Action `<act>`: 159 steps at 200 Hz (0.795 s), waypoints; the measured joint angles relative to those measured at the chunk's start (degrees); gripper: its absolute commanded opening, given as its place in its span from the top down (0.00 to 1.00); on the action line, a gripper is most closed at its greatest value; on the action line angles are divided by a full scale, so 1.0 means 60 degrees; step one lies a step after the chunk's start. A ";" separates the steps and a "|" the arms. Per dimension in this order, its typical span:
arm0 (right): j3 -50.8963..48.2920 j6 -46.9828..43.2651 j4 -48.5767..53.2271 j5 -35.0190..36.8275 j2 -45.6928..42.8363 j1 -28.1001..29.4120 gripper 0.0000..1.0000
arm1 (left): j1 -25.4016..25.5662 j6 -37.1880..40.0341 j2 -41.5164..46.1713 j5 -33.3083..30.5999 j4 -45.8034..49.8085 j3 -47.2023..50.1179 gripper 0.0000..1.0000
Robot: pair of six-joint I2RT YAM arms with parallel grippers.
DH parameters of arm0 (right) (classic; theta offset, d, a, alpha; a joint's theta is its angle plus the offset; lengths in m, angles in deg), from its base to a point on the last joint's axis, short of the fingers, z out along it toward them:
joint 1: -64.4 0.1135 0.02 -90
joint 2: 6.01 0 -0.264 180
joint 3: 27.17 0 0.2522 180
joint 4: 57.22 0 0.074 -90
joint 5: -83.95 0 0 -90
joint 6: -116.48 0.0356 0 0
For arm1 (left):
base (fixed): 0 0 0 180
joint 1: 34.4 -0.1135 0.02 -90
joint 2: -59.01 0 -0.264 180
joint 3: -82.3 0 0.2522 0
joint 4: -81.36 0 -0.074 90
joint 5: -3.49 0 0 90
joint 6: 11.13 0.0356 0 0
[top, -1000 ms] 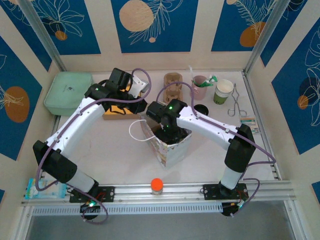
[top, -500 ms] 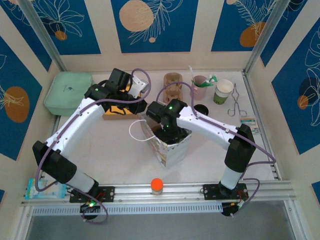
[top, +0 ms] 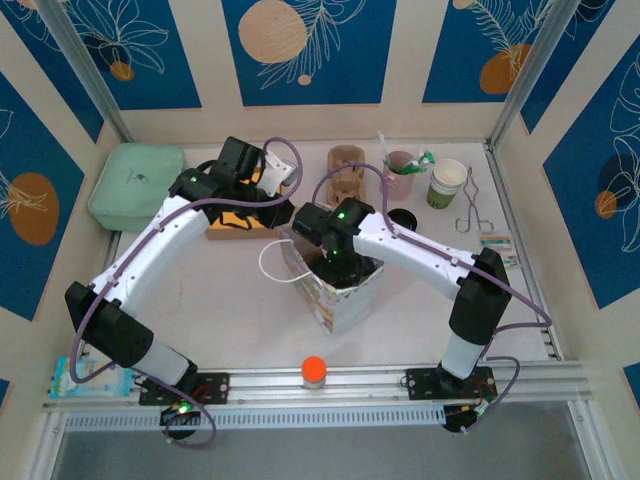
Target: Pack the takeout coffee
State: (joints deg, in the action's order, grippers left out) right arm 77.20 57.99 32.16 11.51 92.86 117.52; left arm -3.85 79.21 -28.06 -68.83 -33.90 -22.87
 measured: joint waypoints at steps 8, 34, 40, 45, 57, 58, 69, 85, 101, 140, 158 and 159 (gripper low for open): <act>0.0000 0.0000 0.0000 0.0000 0.0000 0.0000 0.59 | 0.0000 0.0000 0.0000 0.0000 0.0004 0.0000 0.88; 0.0000 0.0004 -0.0004 0.0000 0.0000 0.0000 0.60 | 0.0000 0.0000 0.0000 -0.0004 0.0000 0.0000 0.88; 0.0000 0.0004 -0.0007 0.0000 0.0000 0.0000 0.59 | 0.0000 -0.0004 0.0000 -0.0004 0.0000 0.0000 0.88; 0.0000 0.0004 -0.0007 -0.0004 0.0000 0.0000 0.59 | 0.0004 0.0000 0.0000 -0.0011 0.0000 0.0000 0.88; 0.0000 0.0004 -0.0022 -0.0004 0.0000 0.0000 0.59 | 0.0004 -0.0004 0.0000 -0.0033 0.0000 0.0000 0.88; 0.0000 0.0004 -0.0022 -0.0004 0.0000 0.0000 0.59 | 0.0004 -0.0004 0.0000 -0.0033 0.0000 0.0000 0.88; 0.0000 0.0004 -0.0047 -0.0004 0.0000 0.0000 0.59 | 0.0004 -0.0004 0.0000 -0.0036 0.0000 0.0000 0.89; -0.0036 0.0007 -0.0080 -0.0004 0.0000 0.0000 0.59 | 0.0004 0.0000 0.0000 -0.0066 0.0000 0.0000 0.89; -0.0117 0.0011 -0.0076 -0.0004 0.0000 0.0011 0.59 | 0.0015 0.0000 0.0000 -0.0109 0.0004 0.0000 0.89; -0.0233 0.0047 -0.0062 -0.0007 0.0000 0.0025 0.59 | 0.0084 0.0004 0.0000 -0.0251 0.0007 0.0000 0.88; -0.0248 0.0076 -0.0029 -0.0007 0.0000 0.0029 0.59 | 0.0124 0.0004 0.0000 -0.0288 0.0007 0.0000 0.88; -0.0248 0.0076 -0.0029 -0.0007 0.0000 0.0029 0.59 | 0.0124 0.0004 0.0000 -0.0288 0.0007 0.0000 0.88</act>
State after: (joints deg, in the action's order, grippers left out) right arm 75.71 58.45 31.98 11.47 92.86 117.70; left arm -3.11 79.23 -28.06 -70.56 -33.85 -22.87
